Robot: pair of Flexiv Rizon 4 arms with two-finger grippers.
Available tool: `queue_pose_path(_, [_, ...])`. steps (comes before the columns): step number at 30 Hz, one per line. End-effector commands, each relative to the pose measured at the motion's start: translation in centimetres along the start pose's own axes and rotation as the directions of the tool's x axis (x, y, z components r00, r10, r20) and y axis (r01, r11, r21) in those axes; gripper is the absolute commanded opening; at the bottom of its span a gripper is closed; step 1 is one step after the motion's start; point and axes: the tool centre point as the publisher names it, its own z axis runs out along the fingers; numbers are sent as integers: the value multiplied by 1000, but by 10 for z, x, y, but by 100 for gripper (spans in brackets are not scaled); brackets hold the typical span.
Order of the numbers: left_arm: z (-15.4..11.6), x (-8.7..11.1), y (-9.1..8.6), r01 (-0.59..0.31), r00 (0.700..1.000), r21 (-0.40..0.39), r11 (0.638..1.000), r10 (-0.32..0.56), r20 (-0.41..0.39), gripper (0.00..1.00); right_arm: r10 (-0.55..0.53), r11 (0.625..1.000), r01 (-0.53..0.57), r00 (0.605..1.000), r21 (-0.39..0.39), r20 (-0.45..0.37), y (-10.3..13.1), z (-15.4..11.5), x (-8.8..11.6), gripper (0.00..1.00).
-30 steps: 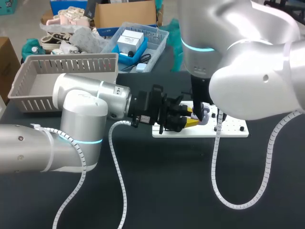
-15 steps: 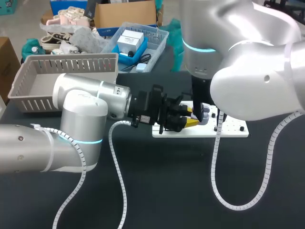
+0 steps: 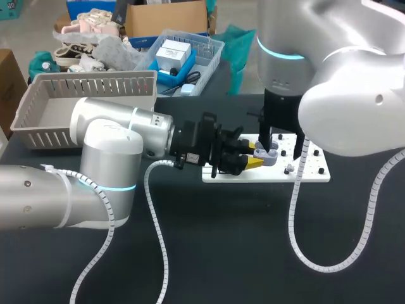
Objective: Pick up each earbud case from the left stands, insert the matching earbuds, close the lid, and place the case in the box.
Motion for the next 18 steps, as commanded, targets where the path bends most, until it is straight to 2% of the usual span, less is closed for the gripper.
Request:
queue_pose_path(1, [0, 0, -1, -1, 1000, -3, 1000, 1, 0, 0, -2, 999, 3, 1000, -38, 14, -12, 0, 0, 56])
queue_pose_path(7, [0, 0, -1, -1, 1000, -3, 1000, 1, 0, 0, -30, 991, 33, 999, -126, 22, -41, -4, -15, 65])
queue_pose_path(8, [0, 0, -1, -1, 1000, -3, 1000, 1, 0, 0, -40, 989, 43, 999, -144, 21, -46, -5, -17, 69])
queue_pose_path(10, [0, 0, -1, -1, 1000, -3, 1000, 1, 0, 0, -51, 985, 54, 998, -165, 23, -55, -5, -22, 90])
queue_pose_path(11, [0, 0, -1, -1, 1000, -3, 1000, 1, 0, 0, -53, 983, 56, 998, -176, 23, -60, -5, -25, 93])
queue_pose_path(18, [0, 0, -1, -1, 1000, -3, 1000, 1, 0, 0, -81, 966, 82, 997, -245, 11, -82, 4, -39, 95])
